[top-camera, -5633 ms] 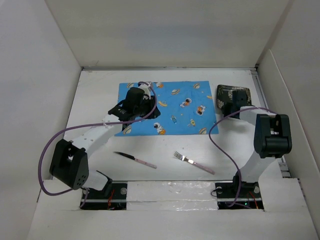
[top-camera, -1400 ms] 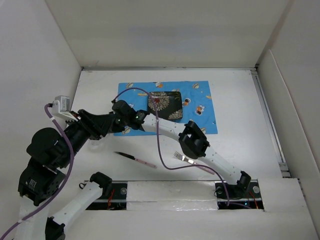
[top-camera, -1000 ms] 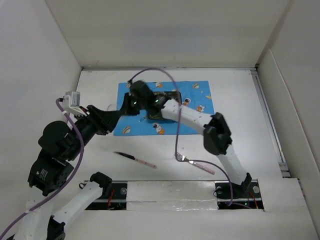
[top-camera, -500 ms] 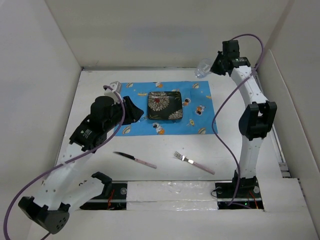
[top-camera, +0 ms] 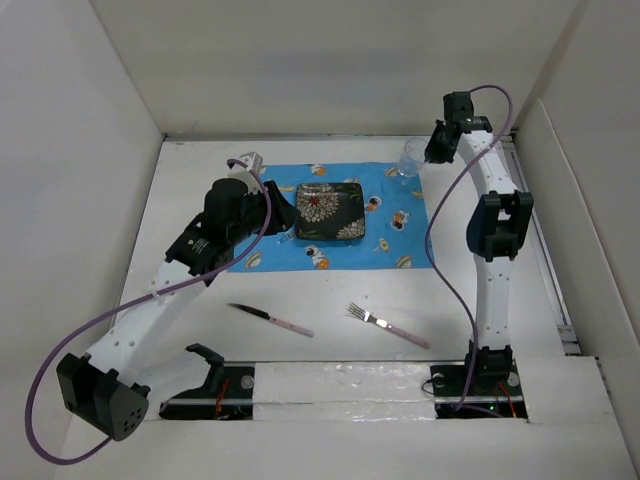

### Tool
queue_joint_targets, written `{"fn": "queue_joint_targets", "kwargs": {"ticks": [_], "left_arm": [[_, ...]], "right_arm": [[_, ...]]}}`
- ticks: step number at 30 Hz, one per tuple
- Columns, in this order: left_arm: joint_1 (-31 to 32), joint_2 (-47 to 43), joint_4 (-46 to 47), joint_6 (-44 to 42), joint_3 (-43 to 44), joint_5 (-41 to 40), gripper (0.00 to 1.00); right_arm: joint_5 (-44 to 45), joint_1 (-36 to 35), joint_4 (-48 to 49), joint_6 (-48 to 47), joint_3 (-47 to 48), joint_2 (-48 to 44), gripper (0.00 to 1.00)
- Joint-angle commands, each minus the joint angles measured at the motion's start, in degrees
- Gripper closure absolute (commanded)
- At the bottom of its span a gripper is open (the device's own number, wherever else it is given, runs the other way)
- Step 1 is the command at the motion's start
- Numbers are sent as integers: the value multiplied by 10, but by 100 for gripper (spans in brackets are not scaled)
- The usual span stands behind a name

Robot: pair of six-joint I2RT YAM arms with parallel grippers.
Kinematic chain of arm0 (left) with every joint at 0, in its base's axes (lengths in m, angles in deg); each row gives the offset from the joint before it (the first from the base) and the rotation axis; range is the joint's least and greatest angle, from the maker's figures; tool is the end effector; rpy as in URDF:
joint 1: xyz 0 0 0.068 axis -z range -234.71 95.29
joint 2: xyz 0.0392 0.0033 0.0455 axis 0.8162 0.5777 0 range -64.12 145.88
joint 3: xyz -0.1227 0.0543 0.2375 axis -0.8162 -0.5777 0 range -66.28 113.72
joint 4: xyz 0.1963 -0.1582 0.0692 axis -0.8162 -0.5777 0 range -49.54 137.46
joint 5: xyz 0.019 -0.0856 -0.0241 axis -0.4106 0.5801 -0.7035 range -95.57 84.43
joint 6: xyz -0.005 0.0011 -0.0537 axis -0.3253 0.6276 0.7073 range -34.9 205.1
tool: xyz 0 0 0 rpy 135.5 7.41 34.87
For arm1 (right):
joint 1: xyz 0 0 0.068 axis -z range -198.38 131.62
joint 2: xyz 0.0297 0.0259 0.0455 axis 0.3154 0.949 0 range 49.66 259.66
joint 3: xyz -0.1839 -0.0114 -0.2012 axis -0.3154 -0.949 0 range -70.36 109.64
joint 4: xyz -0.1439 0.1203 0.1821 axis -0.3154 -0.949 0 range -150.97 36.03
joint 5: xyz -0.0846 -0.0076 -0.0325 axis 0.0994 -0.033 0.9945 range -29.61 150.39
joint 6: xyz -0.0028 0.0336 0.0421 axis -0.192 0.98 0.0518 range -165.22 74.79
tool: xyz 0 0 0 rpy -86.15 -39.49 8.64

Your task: Set the dinner table for one person

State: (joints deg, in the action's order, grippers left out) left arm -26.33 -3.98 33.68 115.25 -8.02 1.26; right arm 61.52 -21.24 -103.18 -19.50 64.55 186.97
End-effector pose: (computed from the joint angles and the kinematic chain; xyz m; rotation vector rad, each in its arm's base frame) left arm 0.2098 -0.1181 0.3649 0.0571 1.9221 -0.8123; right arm 0.5288 0.0257 0.2562 0.5000 2.4302 0.1894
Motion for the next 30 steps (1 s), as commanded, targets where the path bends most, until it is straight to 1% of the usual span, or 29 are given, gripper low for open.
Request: {"fn": "queue_joint_targets", "kwargs": {"ticks": [1, 5, 11, 15, 18, 19, 22, 25, 30], "left_arm": [[-1, 9, 41, -19, 28, -1, 64], [-1, 19, 43, -26, 24, 1, 64], [-1, 23, 34, -39, 25, -1, 64], [-1, 17, 29, -44, 22, -6, 64], [-1, 14, 26, -44, 20, -6, 64], [-1, 13, 24, -44, 20, -6, 64], [-1, 9, 20, -44, 18, -5, 64], [-1, 0, 14, -40, 15, -3, 64], [-1, -11, 3, -40, 21, -10, 64]], "right_arm": [[6, -7, 8, -8, 39, 2, 100], [23, -19, -1, -8, 53, 28, 100], [35, -24, -1, -6, 55, 37, 100], [39, -24, -8, -4, 55, 44, 97], [51, -24, -10, -2, 53, 38, 91], [59, -29, -9, -2, 48, 37, 85], [51, -29, 0, 0, 42, 23, 72], [28, -29, 10, 5, 41, 2, 65], [-4, -19, 11, 8, 40, -26, 64]]}}
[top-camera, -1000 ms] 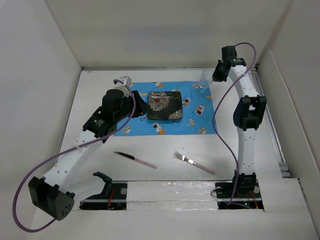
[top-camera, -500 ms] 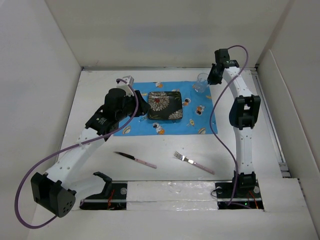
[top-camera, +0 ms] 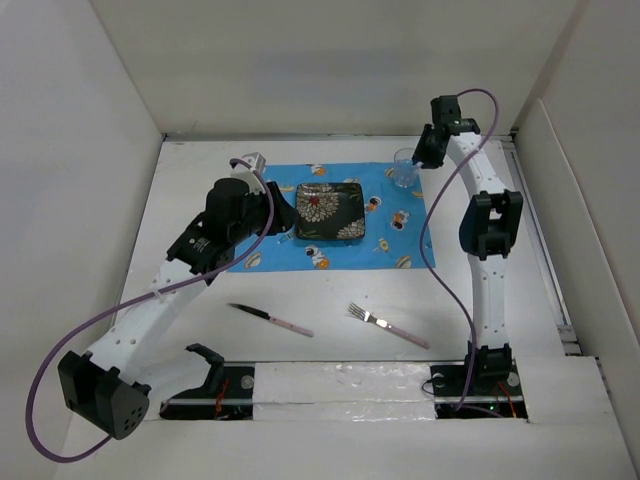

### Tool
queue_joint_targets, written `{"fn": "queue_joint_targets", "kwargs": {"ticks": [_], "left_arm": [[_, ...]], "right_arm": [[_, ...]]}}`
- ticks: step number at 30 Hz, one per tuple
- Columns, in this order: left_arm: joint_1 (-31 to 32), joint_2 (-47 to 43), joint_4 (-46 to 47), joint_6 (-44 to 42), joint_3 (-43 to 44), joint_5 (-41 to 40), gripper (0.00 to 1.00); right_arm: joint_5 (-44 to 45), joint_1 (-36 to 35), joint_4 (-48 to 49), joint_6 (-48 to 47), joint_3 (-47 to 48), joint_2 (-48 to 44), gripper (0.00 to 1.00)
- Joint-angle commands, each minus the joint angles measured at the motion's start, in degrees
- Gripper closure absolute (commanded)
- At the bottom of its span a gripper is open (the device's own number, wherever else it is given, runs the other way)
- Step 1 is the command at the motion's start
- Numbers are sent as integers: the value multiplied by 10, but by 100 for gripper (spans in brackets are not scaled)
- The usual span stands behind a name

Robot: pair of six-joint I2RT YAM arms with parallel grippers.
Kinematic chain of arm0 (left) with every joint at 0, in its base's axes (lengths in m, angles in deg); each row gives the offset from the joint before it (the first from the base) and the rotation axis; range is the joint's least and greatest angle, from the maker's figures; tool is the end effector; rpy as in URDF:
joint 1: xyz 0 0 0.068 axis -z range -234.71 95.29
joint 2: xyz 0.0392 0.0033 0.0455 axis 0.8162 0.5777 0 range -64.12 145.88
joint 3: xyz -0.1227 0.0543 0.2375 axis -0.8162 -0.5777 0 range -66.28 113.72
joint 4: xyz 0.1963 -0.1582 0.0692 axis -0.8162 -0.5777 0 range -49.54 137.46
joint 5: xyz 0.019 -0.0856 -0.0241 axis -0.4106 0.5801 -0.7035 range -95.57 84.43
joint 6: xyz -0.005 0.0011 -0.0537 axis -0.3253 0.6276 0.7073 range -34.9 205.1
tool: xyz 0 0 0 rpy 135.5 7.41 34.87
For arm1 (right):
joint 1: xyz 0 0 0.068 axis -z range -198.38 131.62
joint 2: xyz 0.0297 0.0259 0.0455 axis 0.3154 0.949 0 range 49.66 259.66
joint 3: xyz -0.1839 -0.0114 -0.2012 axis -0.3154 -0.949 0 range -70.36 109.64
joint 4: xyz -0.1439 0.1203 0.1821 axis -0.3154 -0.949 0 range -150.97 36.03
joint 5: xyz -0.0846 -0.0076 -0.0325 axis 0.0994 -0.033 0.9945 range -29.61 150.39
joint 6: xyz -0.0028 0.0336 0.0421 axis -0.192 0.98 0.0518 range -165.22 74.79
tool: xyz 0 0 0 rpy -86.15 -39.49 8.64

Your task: Set the dinner table for one person

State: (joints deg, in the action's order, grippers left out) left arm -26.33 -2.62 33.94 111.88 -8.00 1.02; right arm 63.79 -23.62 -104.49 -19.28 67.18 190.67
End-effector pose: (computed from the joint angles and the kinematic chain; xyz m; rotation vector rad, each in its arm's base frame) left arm 0.2152 -0.1209 0.3602 0.1095 1.9304 -0.7638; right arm 0.5358 0.0470 0.2359 0.4761 2.4717 0.1478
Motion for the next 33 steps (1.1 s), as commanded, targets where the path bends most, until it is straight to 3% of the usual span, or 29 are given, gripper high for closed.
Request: {"fn": "queue_joint_targets", "kwargs": {"ticks": [1, 4, 5, 6, 7, 8, 12, 13, 16, 18, 19, 20, 23, 25, 28, 33], "left_arm": [[-1, -24, -8, -9, 25, -11, 64], [-1, -29, -30, -27, 50, -26, 71], [-1, -30, -37, -32, 58, -33, 80], [-1, -30, -43, -37, 74, -45, 86], [-1, -30, -54, -46, 82, -50, 93], [-1, -31, -58, -50, 90, -56, 100], [-1, -39, -76, -55, 124, -97, 100], [-1, -42, -84, -54, 132, -107, 100], [-1, -48, -109, -49, 172, -152, 100], [-1, -56, -119, -38, 204, -197, 88], [-1, -60, -121, -36, 213, -205, 83], [-1, -68, -120, -35, 220, -218, 76], [-1, -79, -115, -35, 249, -226, 70], [-1, -81, -116, -37, 261, -216, 68], [-6, -81, -123, -31, 256, -207, 68], [-6, -104, -128, -15, 224, -206, 67]], "right_arm": [[-50, 5, 29, 7, 9, -73, 63], [-72, 10, 57, 10, -32, -137, 63], [-77, 10, 78, 12, -48, -183, 64], [-83, 4, 90, 11, -96, -208, 72], [-97, -1, 109, 11, -130, -239, 90], [-106, -10, 151, 10, -171, -271, 100], [-183, -93, 289, -11, -416, -458, 100], [-196, -144, 306, -14, -500, -480, 100], [-189, -231, 354, -31, -609, -544, 100], [-186, -324, 386, -48, -691, -562, 91], [-179, -355, 392, -56, -712, -570, 75], [-169, -409, 396, -61, -735, -569, 68], [-130, -466, 398, -70, -751, -548, 50], [-77, -533, 390, -92, -737, -517, 46], [-20, -572, 366, -126, -710, -473, 45], [-8, -616, 343, -164, -667, -385, 44]]}}
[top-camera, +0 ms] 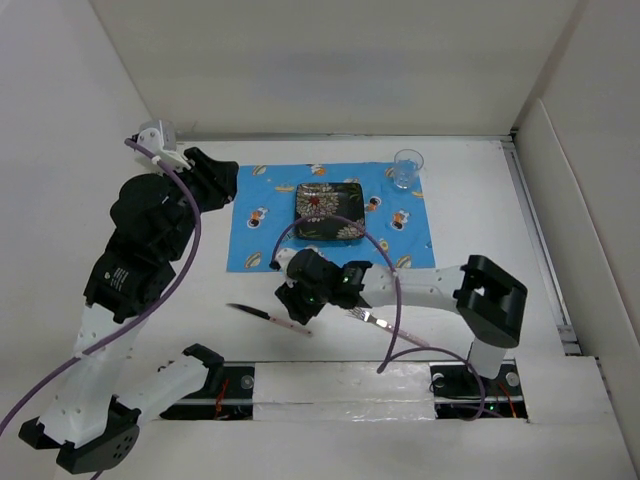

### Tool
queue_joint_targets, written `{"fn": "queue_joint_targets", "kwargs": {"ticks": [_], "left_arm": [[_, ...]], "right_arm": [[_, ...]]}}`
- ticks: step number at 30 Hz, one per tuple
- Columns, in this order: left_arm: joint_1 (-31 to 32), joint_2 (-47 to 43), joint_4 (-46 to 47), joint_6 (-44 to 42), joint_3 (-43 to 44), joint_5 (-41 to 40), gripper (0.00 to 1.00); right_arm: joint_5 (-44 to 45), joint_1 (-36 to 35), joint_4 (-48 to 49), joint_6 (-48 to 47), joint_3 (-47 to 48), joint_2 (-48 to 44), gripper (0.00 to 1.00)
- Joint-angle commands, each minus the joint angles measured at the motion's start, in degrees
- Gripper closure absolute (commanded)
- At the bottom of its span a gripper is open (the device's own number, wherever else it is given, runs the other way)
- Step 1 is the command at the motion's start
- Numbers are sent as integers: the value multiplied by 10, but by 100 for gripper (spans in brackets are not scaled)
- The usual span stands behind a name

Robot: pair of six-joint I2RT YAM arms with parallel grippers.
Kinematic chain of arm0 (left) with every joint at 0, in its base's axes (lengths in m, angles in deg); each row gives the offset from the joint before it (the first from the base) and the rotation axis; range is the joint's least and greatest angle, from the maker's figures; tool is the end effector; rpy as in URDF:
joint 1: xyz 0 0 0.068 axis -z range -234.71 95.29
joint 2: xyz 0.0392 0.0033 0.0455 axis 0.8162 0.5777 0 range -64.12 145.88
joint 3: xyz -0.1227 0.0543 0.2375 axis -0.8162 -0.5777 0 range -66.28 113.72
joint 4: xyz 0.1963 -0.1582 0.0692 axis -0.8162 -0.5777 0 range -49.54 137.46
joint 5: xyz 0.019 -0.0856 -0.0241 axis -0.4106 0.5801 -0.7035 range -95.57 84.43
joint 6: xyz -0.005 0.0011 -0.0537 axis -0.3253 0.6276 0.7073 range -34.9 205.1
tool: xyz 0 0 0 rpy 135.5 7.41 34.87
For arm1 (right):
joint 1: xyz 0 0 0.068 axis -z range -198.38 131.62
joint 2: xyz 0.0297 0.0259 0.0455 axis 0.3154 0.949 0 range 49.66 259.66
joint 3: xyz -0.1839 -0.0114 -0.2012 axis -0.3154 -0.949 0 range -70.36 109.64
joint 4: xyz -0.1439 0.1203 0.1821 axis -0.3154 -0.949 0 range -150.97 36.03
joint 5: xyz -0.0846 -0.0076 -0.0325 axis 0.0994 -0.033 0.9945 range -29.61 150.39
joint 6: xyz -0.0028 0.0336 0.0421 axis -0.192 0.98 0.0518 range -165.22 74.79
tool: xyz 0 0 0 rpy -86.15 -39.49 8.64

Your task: Set the dinner table for one person

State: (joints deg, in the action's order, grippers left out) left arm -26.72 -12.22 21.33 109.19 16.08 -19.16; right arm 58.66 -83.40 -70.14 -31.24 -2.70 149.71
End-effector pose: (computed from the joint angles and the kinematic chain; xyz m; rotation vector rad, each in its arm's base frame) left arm 0.1330 -0.0612 0.5054 -0.1427 1.5155 -0.5535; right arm 0.1585 0.3428 0.2106 -1.1022 2.2752 0.6376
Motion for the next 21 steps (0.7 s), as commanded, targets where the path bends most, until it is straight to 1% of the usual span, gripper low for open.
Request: {"fn": "queue_joint_targets", "kwargs": {"ticks": [1, 8, 12, 15, 18, 20, 21], "left_arm": [[-2, -12, -5, 12, -19, -7, 67], [-2, -34, -14, 17, -19, -15, 67], [-2, -32, -18, 14, -6, -16, 67], [-2, -36, -22, 12, -7, -22, 67], [-2, -41, -23, 12, -14, -23, 67], [-2, -42, -22, 13, -17, -25, 67], [-2, -42, -22, 12, -19, -26, 67]], "right_arm": [[51, -31, 1, -46, 36, 33, 44], [66, -42, 5, -41, 67, 107, 45], [57, -48, 2, -41, 74, 119, 46], [70, -61, -2, -40, 73, 130, 48], [99, -70, -7, -40, 70, 142, 54], [121, -85, -7, -33, 64, 146, 64], [126, -85, -8, -29, 63, 148, 77]]}}
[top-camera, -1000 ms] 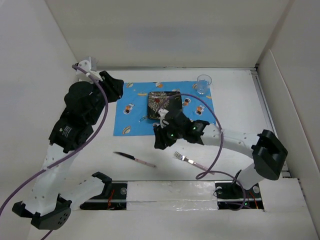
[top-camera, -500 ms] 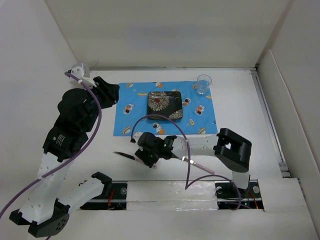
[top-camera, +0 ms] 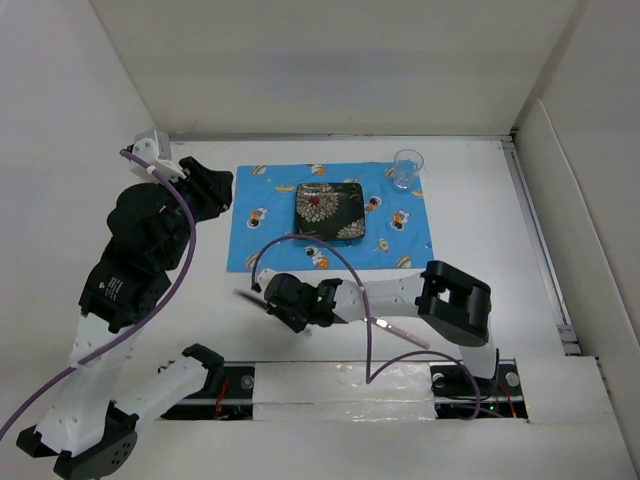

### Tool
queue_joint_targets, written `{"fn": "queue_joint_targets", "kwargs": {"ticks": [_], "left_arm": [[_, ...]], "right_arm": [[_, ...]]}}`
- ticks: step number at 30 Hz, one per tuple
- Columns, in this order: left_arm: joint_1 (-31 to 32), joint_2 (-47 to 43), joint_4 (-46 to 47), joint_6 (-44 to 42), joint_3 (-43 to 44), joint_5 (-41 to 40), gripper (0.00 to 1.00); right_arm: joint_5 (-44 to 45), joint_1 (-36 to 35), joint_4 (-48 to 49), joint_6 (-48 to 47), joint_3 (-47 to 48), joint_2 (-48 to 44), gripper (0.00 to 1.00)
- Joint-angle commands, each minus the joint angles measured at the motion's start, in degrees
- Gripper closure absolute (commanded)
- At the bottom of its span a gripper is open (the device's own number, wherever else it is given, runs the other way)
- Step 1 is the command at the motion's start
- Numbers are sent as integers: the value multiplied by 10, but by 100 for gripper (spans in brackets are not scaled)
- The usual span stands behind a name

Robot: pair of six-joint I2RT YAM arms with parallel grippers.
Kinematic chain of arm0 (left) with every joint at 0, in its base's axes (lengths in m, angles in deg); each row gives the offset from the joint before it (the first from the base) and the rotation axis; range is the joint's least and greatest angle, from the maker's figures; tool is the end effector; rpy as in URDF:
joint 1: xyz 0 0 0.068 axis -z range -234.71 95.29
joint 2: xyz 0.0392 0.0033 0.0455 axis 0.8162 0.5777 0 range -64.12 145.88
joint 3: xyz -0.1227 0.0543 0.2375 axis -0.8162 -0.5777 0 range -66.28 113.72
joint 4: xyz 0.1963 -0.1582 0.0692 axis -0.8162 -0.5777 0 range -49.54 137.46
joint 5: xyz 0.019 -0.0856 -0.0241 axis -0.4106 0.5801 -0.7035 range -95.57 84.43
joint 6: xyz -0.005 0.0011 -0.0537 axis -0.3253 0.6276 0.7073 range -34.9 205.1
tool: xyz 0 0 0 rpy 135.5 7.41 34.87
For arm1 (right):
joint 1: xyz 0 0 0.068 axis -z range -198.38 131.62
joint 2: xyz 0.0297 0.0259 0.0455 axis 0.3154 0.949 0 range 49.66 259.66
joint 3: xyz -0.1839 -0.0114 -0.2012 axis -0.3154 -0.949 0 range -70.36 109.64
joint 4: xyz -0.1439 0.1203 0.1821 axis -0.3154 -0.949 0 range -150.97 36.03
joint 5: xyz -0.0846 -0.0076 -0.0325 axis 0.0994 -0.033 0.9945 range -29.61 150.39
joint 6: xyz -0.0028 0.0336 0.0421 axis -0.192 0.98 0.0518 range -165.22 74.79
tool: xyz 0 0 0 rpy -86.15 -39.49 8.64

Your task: Set the dinner table for one person

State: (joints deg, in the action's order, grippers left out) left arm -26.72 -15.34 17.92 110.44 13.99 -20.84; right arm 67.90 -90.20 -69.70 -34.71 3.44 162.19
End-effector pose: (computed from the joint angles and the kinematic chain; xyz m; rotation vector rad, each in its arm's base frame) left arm 0.1209 -0.0536 0.4949 -0.1789 1.5517 -0.5333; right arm 0.1334 0.3913 0.1618 -1.2592 2.2301 0.4135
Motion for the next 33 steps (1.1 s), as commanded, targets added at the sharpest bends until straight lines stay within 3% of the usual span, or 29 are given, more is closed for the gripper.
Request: {"fn": "queue_joint_targets", "kwargs": {"ticks": [1, 4, 11, 16, 17, 23, 33], "left_arm": [[-2, -10, 14, 0, 2, -9, 67], [-2, -4, 19, -7, 4, -13, 67], [-2, 32, 31, -49, 59, -27, 67], [-2, 42, 60, -48, 31, 13, 68], [-2, 42, 70, -43, 1, 28, 69], [-2, 44, 70, -49, -53, 43, 69], [-2, 37, 90, -34, -117, 69, 69]], "right_arm": [[43, -22, -11, 9, -1, 21, 84], [49, -22, -11, 30, -1, -8, 100], [-3, 67, 3, 72, 10, -169, 100], [-7, 244, 3, 96, -11, -232, 100], [-9, 321, -16, 108, -7, -230, 100], [-36, 459, -59, 99, 29, -160, 100], [-43, 525, -118, 81, 115, -28, 100]]}}
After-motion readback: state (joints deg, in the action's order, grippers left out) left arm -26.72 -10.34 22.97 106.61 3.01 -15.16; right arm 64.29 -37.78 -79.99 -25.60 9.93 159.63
